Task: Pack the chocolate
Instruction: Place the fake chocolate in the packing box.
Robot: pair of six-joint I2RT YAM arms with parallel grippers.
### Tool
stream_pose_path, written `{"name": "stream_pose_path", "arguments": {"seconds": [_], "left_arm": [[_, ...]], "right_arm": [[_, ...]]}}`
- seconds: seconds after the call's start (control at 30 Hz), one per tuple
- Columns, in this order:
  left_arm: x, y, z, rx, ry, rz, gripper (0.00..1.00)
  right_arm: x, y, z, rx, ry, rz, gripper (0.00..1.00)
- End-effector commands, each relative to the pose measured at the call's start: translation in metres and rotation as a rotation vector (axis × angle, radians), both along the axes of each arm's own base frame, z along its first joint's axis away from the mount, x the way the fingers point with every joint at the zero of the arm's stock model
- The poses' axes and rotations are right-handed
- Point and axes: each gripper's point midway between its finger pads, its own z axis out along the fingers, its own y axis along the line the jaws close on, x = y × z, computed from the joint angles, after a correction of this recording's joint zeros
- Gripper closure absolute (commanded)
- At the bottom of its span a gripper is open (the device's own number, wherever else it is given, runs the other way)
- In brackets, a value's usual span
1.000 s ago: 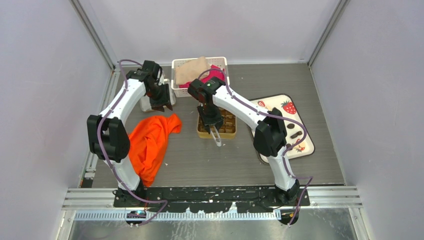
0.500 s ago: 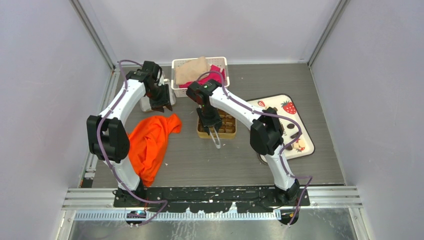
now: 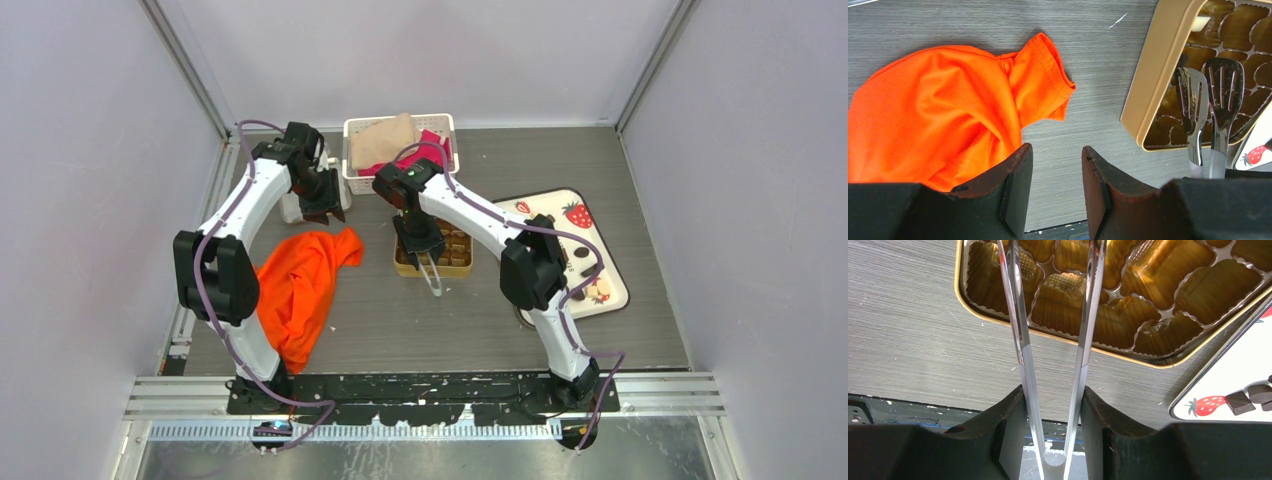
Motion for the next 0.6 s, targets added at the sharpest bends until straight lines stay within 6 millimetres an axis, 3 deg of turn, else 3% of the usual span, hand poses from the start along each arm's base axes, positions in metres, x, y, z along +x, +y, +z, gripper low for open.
{"name": "stream_pose_path", "arguments": {"seconds": [0.0, 0.13, 0.23, 0.4, 0.5, 0.57], "left_arm": [[0.002, 0.0, 0.017, -0.02, -0.058, -0.01, 0.58], [0.003, 0.0, 0.017, -0.019, -0.06, -0.007, 0.58], [0.004, 0.0, 0.018, -0.02, -0.063, -0.007, 0.58], [0.004, -0.001, 0.017, -0.021, -0.06, -0.007, 0.58], [0.005, -0.002, 0.017, -0.028, -0.058, -0.007, 0.58], [0.006, -0.003, 0.018, -0.03, -0.059, -0.006, 0.58]], "right_arm": [[0.008, 0.003, 0.02, 0.041, -0.052, -0.012, 0.53], [0.009, 0.003, 0.022, 0.045, -0.058, -0.01, 0.53], [0.012, 0.005, 0.028, 0.059, -0.073, -0.013, 0.59], [0.022, 0.006, 0.065, 0.133, -0.147, -0.03, 0.82], [0.025, -0.001, 0.084, 0.165, -0.177, -0.049, 0.84], [0.025, -0.019, 0.091, 0.143, -0.189, -0.074, 0.84]]}}
